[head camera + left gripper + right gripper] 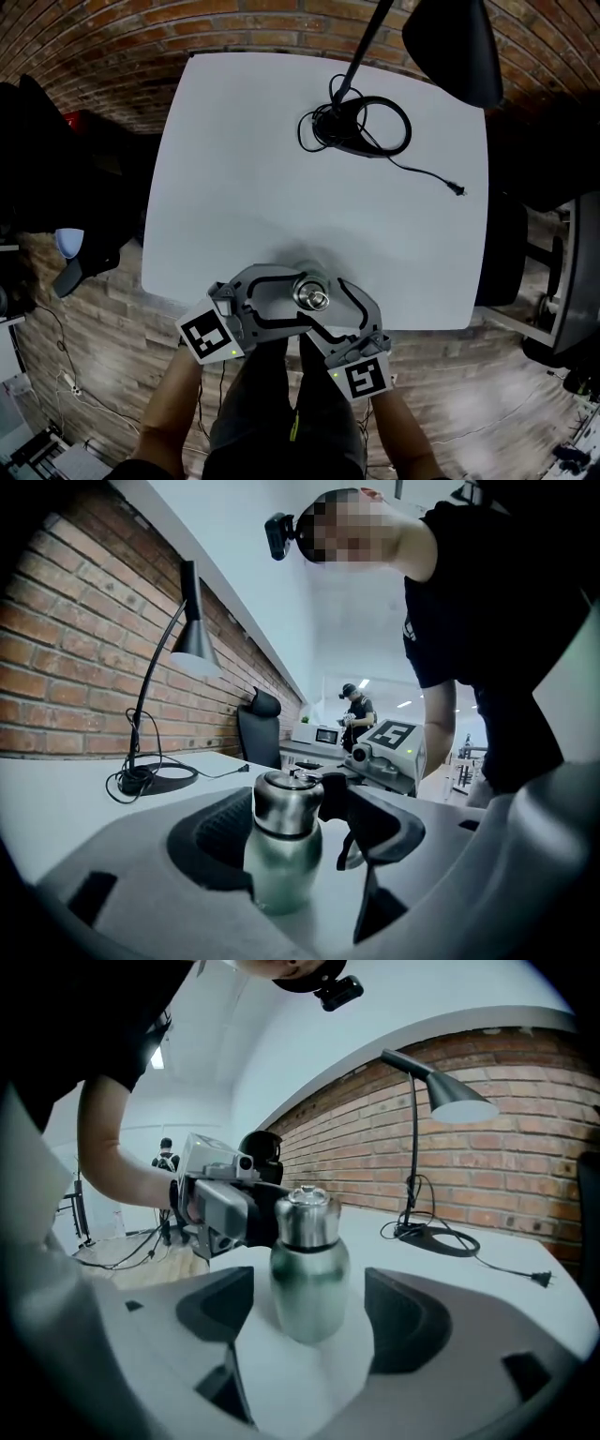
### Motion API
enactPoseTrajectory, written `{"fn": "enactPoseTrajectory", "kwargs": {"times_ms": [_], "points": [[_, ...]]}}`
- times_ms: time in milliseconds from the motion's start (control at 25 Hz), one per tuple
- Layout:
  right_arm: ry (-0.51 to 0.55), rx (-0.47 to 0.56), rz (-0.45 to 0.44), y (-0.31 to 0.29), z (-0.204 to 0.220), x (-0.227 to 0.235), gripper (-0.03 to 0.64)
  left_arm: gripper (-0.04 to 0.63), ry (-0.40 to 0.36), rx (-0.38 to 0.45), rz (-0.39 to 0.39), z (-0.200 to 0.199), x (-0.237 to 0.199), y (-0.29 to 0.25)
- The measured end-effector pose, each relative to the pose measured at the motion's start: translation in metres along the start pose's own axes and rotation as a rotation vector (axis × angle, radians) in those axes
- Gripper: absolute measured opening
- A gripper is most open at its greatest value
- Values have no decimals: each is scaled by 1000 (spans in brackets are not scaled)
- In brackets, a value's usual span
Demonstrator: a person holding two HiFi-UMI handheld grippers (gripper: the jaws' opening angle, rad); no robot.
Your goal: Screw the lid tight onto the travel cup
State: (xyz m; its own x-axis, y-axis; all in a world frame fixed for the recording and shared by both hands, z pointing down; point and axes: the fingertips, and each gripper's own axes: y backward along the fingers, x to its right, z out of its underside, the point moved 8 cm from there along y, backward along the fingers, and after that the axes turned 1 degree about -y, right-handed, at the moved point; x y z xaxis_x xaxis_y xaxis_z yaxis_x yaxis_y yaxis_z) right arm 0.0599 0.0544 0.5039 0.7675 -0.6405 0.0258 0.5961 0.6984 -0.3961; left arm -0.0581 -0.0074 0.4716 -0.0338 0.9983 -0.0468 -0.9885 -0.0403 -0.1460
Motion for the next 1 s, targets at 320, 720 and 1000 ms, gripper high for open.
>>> {"fn": "enactPoseTrajectory", "kwargs": {"times_ms": [320,720,1000], "points": [[-39,-83,53,39,0,-8,348,313,122,37,-81,-11,5,25],[-37,-106,112,74,-19,-17,342,258,175,-116,-214,-2,28,49],[12,-72,144,87,-49,-15,173,117,272,-107,-336,-12,47,59]]}}
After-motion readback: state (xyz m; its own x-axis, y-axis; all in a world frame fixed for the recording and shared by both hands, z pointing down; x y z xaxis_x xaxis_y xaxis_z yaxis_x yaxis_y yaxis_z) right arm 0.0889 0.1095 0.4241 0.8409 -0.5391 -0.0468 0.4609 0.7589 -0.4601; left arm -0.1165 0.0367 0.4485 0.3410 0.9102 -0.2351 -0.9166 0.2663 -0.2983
